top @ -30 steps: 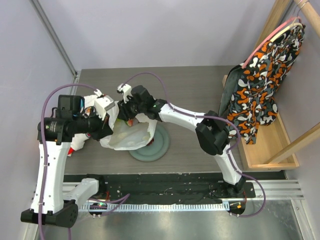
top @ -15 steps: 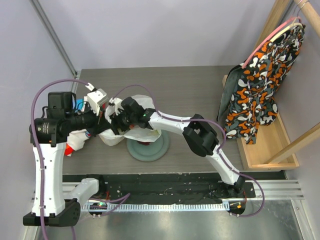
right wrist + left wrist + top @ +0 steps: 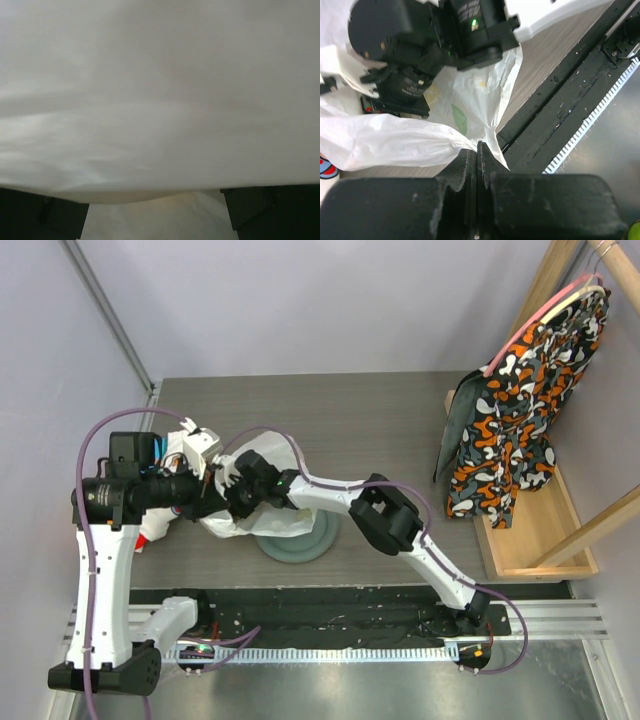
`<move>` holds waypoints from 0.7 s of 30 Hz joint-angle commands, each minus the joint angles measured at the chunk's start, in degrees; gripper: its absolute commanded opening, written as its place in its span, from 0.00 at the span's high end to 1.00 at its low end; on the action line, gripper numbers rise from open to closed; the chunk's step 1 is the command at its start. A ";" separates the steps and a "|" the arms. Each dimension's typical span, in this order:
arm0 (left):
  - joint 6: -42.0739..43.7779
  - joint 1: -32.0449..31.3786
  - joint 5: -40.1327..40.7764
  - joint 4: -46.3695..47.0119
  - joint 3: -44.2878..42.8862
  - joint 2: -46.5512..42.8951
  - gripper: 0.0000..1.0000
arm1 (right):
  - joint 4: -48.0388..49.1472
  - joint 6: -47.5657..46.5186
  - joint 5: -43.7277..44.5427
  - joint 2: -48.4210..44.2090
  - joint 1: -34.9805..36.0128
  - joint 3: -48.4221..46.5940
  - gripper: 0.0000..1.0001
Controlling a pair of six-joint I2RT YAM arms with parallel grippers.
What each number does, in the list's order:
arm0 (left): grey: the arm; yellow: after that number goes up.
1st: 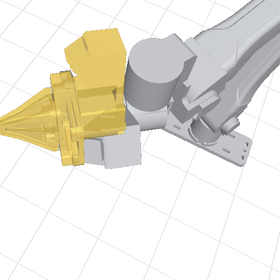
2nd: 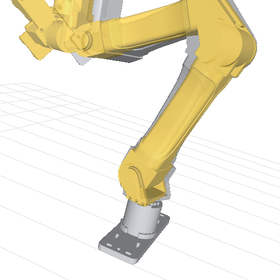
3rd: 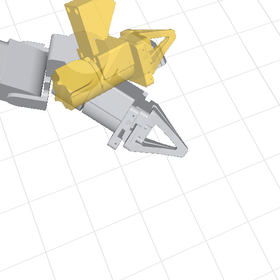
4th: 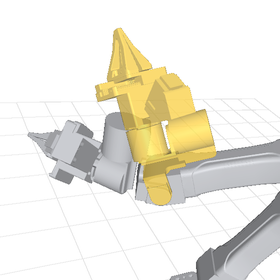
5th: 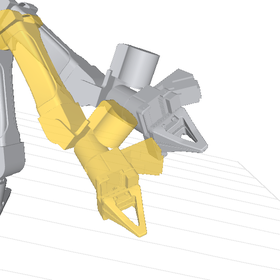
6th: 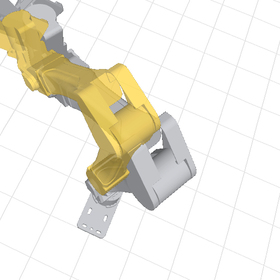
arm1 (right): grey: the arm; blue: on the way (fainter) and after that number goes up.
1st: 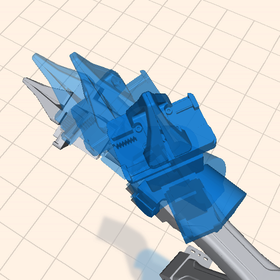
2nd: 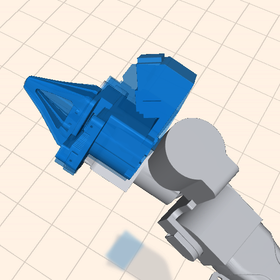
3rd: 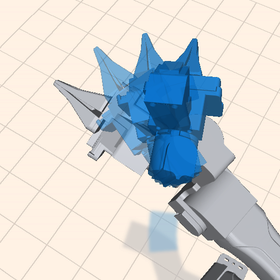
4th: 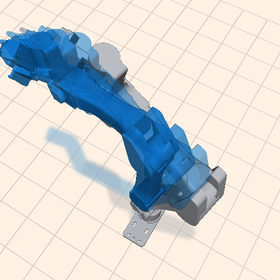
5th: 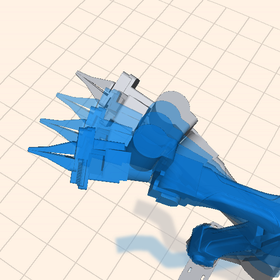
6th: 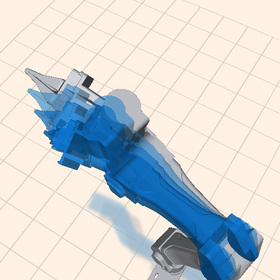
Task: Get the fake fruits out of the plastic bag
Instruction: Take out the fake fruit from the plastic bag.
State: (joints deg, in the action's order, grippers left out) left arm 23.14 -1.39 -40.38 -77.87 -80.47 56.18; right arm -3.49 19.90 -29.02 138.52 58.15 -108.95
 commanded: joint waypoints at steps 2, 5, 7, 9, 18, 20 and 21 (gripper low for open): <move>0.51 0.25 -1.46 -9.67 -0.31 -0.90 1.00 | -1.17 -0.39 3.96 4.74 1.70 -4.60 0.00; 0.59 0.25 -1.02 -9.76 -0.57 -1.34 1.00 | 0.93 -0.39 5.11 5.71 1.70 -4.96 0.14; 0.59 0.25 -0.49 -9.59 -0.48 -2.13 1.00 | 2.17 -0.30 6.16 5.10 1.35 -5.14 0.25; 0.24 0.25 -0.22 -9.32 -0.13 -2.39 1.00 | 2.61 -0.21 6.86 3.35 0.57 -4.96 0.42; -0.81 0.25 7.93 2.52 7.77 -6.43 1.00 | -7.31 -7.23 2.83 -9.83 -7.52 -2.68 0.67; -2.30 0.25 9.44 5.25 9.62 -6.61 1.00 | -10.56 -7.86 0.21 -12.55 -10.23 -2.33 0.67; -3.61 0.25 9.97 7.88 10.06 -6.70 1.00 | -11.79 -8.56 -0.51 -13.35 -10.86 -2.24 0.67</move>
State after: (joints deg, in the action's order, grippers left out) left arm 22.55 -1.37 -34.61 -76.88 -71.99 50.50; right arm -11.22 14.92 -25.63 135.92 51.88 -110.91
